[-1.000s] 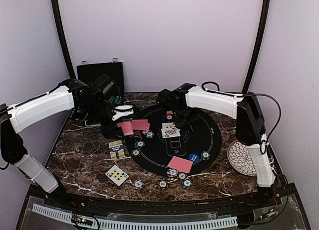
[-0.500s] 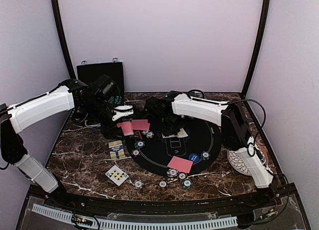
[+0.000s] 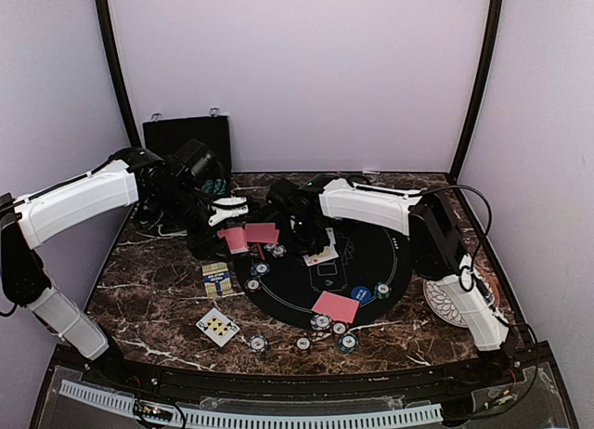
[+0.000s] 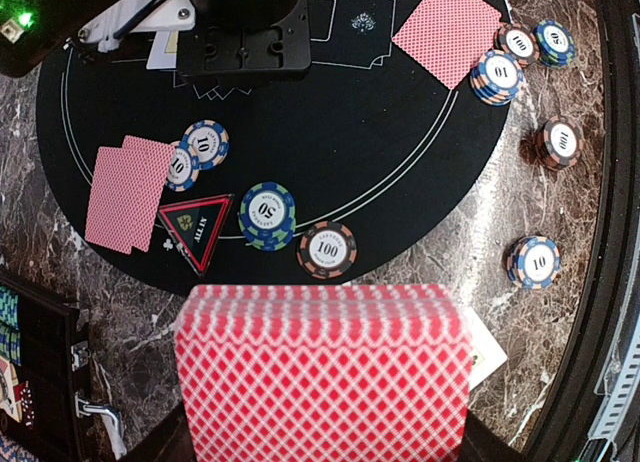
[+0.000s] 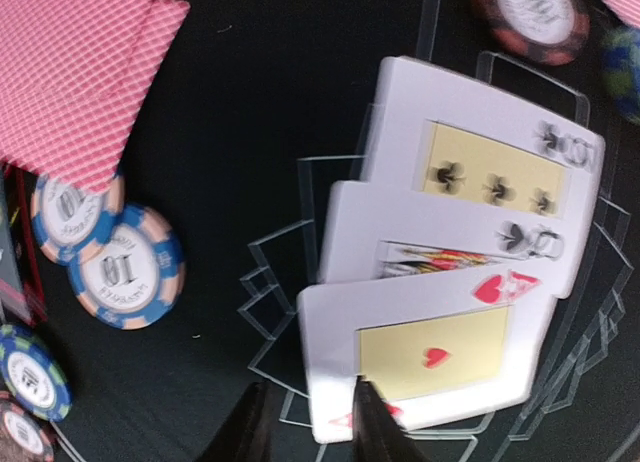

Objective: Distribute texas hold em gaming equipment

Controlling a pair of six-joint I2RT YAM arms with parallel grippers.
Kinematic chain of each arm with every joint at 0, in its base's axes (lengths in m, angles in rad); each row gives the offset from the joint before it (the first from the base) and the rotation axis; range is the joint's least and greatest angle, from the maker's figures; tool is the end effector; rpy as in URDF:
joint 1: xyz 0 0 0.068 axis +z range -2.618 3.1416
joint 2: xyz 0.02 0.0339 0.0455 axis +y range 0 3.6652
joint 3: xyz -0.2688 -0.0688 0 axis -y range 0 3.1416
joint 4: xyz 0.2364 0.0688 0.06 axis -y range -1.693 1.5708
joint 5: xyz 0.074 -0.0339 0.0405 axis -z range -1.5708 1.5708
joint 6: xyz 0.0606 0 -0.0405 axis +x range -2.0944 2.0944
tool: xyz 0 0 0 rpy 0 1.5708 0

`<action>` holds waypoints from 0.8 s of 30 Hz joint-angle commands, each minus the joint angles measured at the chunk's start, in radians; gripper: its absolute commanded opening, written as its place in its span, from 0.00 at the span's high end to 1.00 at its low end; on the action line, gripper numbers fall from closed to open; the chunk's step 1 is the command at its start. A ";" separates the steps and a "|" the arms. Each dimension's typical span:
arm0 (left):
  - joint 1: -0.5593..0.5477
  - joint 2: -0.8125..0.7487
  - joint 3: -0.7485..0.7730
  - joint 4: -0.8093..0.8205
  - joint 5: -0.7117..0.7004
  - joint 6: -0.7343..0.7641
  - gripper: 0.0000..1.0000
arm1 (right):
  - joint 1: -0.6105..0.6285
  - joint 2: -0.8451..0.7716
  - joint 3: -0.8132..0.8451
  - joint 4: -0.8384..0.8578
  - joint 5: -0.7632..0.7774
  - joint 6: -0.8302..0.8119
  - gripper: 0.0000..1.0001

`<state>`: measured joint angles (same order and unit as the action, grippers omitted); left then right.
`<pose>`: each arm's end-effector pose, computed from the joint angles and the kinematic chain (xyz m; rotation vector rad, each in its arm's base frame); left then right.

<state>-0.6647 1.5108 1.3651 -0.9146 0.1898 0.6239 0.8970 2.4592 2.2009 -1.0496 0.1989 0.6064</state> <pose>0.2383 -0.2013 0.2904 1.6278 2.0583 -0.2636 0.3258 0.3889 0.1518 -0.3708 2.7902 0.0490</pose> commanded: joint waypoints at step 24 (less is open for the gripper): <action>0.005 -0.019 0.026 -0.021 0.002 0.007 1.00 | -0.272 -0.342 -0.679 0.569 -0.384 0.062 0.60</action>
<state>-0.6647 1.5108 1.3670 -0.9161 0.1890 0.6239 0.6426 2.1189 1.5669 -0.5911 -0.1257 0.6472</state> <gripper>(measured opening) 0.679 0.401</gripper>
